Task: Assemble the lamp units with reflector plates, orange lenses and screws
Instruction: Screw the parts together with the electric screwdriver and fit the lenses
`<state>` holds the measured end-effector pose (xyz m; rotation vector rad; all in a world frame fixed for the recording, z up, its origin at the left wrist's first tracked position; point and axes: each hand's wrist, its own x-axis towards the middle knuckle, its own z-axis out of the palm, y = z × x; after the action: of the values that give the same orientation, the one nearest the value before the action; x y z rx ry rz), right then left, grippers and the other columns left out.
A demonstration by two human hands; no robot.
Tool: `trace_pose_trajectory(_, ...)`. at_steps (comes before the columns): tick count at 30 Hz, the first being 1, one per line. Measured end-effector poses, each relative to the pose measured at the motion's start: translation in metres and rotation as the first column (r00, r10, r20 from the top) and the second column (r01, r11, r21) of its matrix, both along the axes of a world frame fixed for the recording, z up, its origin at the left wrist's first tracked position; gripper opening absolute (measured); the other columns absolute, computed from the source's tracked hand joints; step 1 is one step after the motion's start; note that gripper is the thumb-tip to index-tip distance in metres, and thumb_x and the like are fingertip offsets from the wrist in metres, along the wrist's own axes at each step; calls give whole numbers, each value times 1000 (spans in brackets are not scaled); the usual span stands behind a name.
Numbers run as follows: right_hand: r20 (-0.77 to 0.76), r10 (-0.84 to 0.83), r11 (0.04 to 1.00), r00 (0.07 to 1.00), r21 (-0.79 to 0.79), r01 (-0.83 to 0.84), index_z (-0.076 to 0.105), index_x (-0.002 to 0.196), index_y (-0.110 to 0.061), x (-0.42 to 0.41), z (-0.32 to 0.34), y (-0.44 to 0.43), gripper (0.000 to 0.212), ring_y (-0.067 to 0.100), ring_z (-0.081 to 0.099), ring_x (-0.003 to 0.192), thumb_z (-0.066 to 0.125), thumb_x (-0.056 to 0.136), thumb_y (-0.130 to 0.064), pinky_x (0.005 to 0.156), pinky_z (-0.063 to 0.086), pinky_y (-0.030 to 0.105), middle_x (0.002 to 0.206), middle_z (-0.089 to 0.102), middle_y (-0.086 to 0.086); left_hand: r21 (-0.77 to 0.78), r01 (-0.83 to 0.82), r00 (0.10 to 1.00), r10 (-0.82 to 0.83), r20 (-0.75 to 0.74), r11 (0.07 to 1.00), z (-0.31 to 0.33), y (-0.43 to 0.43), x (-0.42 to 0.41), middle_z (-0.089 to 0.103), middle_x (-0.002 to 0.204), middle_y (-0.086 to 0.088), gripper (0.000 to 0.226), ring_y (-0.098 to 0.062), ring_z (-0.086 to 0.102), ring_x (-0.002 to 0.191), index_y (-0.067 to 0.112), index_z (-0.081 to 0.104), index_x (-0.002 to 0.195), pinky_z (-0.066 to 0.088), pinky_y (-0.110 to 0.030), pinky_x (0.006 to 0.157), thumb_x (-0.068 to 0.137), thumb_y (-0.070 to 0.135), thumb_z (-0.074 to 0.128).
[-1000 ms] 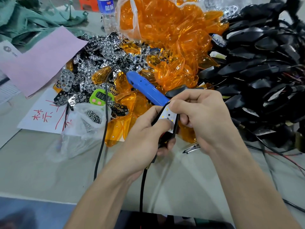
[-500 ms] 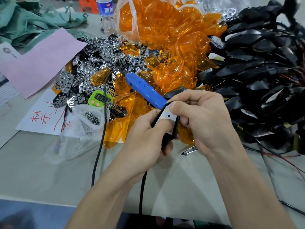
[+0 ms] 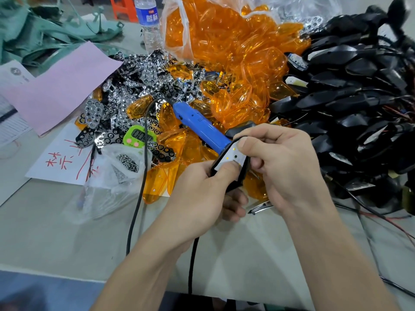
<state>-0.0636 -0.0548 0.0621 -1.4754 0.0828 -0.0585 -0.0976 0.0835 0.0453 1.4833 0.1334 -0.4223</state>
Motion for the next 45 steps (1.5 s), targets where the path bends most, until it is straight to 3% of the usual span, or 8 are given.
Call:
trace_pose_trajectory(5,51,-10,1000,999,0,10,76,77,-2,3,9,0,20,8,37,42,67,82,15,43,35,16,44,48,-2,136,-32,990,13,139,990,1,-4,0,52,48,0,53,-11,39,38,-7,59,84,29,-17,39,99,43,50)
trace_pose_trajectory(13,118,35,995,992,-94,-24,76,73,-5,7,20,-2,20,10,39,44,69,81,12,42,35,21,47,53,-1,12,-13,992,11,129,1000,6,-5,3,57,56,-6,39,-14,43,42,-10,57,93,33,-18,40,104,27,49)
trace_pose_trajectory(17,119,46,996,992,-83,-36,75,73,-5,8,20,1,21,7,40,42,67,82,13,42,37,19,45,53,-5,-23,-27,992,30,124,999,7,-4,5,60,60,-10,24,-17,46,45,4,60,84,34,-20,40,96,24,54)
trace_pose_trajectory(26,68,100,992,993,-82,-94,72,75,7,16,11,16,12,6,46,35,66,80,16,36,39,21,45,55,-2,-52,-103,977,111,181,993,0,4,15,68,71,-14,33,-23,53,46,21,69,74,34,-24,39,95,39,52)
trace_pose_trajectory(32,10,150,965,989,-220,-144,76,65,-16,38,-6,49,13,3,50,44,73,70,-4,45,42,19,51,61,-7,-25,-325,915,321,245,945,-19,23,22,64,69,-10,23,-22,49,45,24,68,86,37,-24,40,103,28,54)
trace_pose_trajectory(37,-25,217,899,976,-384,-210,78,73,-28,59,-14,82,13,6,55,50,72,65,-19,57,49,30,54,66,-7,6,-418,862,395,317,909,-30,49,29,64,77,11,30,-12,49,48,48,64,130,40,-23,45,106,35,51)
trace_pose_trajectory(41,-13,184,804,983,-574,-158,72,73,-22,76,-15,104,8,9,60,57,76,68,-19,61,55,32,60,69,-7,-112,-471,850,484,210,875,-34,64,39,55,63,4,31,-19,44,45,52,69,124,35,-24,41,108,30,53)
trace_pose_trajectory(45,-45,290,718,956,-650,-249,63,70,-18,94,-14,116,16,5,47,50,78,66,-13,50,42,26,53,57,-11,-149,-511,835,530,150,847,-38,75,47,59,67,0,28,-17,43,41,41,76,113,32,-21,40,106,23,55)
